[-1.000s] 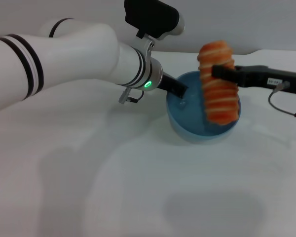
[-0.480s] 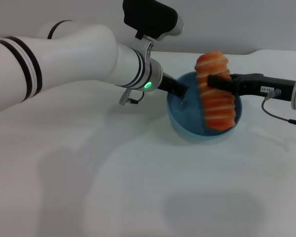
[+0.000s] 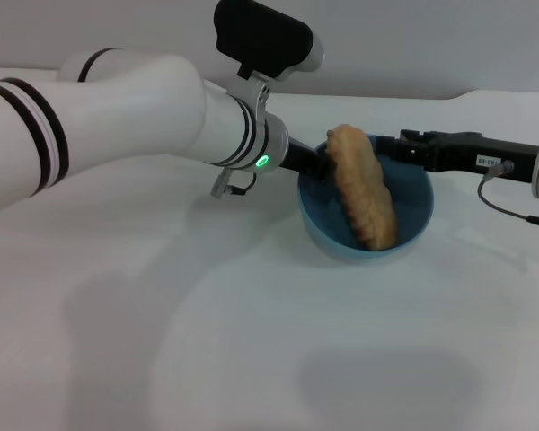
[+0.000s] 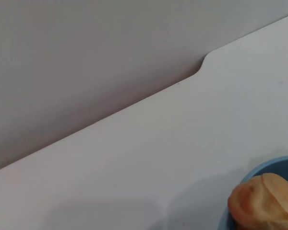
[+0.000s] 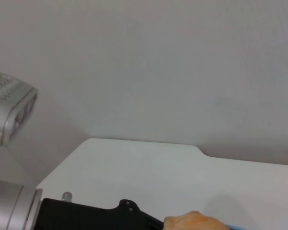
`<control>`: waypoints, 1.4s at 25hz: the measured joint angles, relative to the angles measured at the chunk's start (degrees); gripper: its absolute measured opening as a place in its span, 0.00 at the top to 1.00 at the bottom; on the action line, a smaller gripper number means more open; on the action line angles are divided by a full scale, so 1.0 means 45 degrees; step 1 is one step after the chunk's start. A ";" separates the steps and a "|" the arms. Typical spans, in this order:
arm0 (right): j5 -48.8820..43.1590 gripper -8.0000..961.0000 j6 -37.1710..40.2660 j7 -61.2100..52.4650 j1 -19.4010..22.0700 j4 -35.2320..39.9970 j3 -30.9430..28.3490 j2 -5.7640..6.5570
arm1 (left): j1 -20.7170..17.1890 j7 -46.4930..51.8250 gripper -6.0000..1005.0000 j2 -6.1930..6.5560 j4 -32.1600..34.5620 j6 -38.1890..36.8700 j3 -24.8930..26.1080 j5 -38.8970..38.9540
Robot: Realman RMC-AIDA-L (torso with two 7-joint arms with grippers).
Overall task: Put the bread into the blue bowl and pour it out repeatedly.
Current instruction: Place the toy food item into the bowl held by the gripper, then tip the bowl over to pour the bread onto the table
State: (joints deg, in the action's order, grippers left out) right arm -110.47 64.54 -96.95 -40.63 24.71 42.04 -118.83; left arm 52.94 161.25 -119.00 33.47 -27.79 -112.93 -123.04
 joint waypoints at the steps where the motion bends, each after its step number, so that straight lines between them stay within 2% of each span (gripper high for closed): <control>1: 0.0122 0.40 0.0055 0.0001 0.0052 0.0034 -0.0008 0.0004 | -0.0018 0.0001 1.00 0.0001 0.0014 0.0002 0.0001 -0.0001; 3: 0.0745 0.40 0.0226 0.0004 0.0386 0.0294 -0.0004 0.0028 | -0.0076 0.0001 1.00 0.0001 0.0094 0.0006 0.0000 0.0000; 5: 0.1777 0.40 0.0262 0.0173 0.1219 0.1151 -0.0017 0.0062 | -0.0126 -0.0043 1.00 0.0002 0.0166 0.0067 0.0000 -0.0002; 6: 0.1777 0.40 0.0262 0.0173 0.1219 0.1151 -0.0017 0.0062 | -0.0126 -0.0043 1.00 0.0002 0.0166 0.0067 0.0000 -0.0002; 10: 0.3227 0.40 -0.0408 0.1431 0.2560 0.2066 -0.0100 0.0113 | -0.0081 -0.0121 1.00 0.0039 0.0170 0.0512 -0.0001 -0.0094; 11: 0.3561 0.40 -0.0804 0.2211 0.3132 0.2280 -0.0372 0.0118 | -0.0003 -0.0133 1.00 0.0071 0.0152 0.0642 0.0000 -0.0121; 15: 0.3898 0.40 -0.0930 0.3646 0.3822 0.2060 -0.1260 0.0096 | 0.0499 -0.0519 1.00 0.0144 0.0016 0.0976 0.0031 -0.0348; 21: 0.5513 0.40 -0.0823 0.6442 0.4876 0.0452 -0.2385 0.0058 | 0.1285 -0.0995 1.00 0.0027 -0.0008 0.1926 -0.0377 -0.0968; 26: 0.6209 0.40 -0.0805 0.7156 0.5147 -0.0100 -0.2400 0.0058 | 0.1817 -0.1002 1.00 0.0011 -0.0144 0.3040 -0.1346 -0.1246; 31: 0.6279 0.41 -0.0796 0.7368 0.5144 -0.0455 -0.2419 0.0057 | 0.2037 -0.1008 1.00 -0.0008 -0.0161 0.3469 -0.1434 -0.2051; 35: 0.6287 0.41 -0.0789 0.7428 0.5061 -0.0520 -0.2441 0.0058 | 0.2345 -0.1011 1.00 -0.0009 -0.0067 0.3692 -0.1491 -0.3463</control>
State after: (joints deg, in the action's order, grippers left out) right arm -82.18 60.99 -63.53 -17.86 22.37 31.06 -118.57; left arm 63.50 156.70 -119.04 33.17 -11.18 -119.64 -138.62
